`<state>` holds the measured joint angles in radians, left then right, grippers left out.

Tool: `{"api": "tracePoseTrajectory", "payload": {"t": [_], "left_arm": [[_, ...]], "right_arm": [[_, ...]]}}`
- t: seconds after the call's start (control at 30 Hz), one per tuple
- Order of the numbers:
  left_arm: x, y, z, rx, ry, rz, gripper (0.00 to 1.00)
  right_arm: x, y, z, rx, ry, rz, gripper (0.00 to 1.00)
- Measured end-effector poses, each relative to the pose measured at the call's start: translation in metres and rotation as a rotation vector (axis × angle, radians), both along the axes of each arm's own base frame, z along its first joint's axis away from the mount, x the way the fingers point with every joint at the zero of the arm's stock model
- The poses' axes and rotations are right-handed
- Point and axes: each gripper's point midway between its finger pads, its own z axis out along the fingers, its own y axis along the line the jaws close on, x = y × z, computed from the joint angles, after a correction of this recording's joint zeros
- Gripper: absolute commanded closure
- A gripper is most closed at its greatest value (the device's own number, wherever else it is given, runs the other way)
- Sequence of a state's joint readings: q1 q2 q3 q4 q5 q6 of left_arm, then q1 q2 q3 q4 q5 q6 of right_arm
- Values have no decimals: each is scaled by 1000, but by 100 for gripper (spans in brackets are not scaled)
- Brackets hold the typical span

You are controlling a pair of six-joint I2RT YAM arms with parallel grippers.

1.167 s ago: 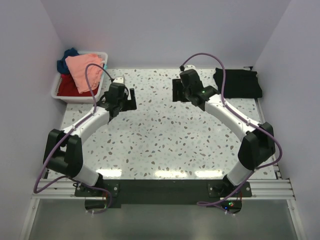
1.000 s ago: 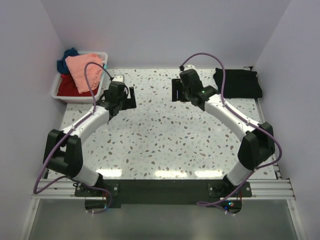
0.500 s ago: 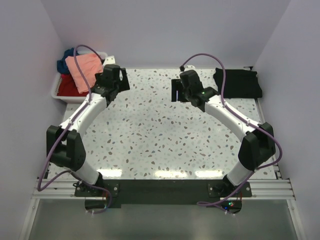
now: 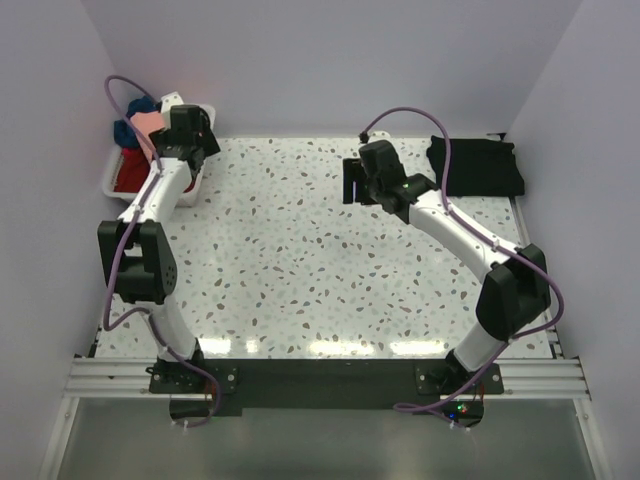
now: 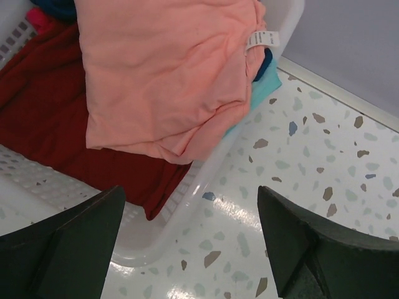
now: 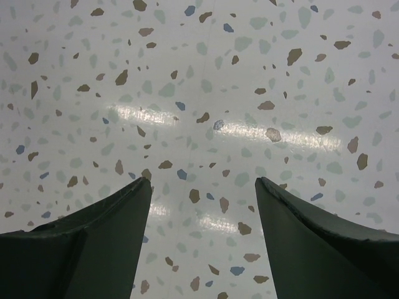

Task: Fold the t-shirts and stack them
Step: Grab the tshirt from the pile

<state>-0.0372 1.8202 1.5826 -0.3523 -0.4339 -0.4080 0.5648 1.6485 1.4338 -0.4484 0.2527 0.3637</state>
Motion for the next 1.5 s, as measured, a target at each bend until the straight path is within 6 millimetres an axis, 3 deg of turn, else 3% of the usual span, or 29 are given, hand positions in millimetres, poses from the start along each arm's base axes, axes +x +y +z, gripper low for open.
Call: {"api": "tracePoseTrajectory", "payload": {"t": [0.17, 0.47, 0.6, 0.8, 1.07, 1.5], "left_arm": [[19, 9, -19, 3, 9, 21, 11], [53, 14, -63, -8, 15, 22, 17], [66, 23, -72, -8, -4, 35, 22], [80, 31, -73, -5, -47, 47, 24], [92, 29, -70, -16, -94, 34, 45], [98, 26, -64, -28, -136, 24, 36]], "right_arm": [[0, -2, -5, -13, 10, -6, 29], [4, -3, -30, -70, 78, -19, 30], [9, -2, -30, -81, 85, -25, 30], [13, -1, -30, -93, 88, -33, 30], [16, 0, -39, -117, 116, -37, 31], [20, 2, -47, -128, 132, -36, 31]]}}
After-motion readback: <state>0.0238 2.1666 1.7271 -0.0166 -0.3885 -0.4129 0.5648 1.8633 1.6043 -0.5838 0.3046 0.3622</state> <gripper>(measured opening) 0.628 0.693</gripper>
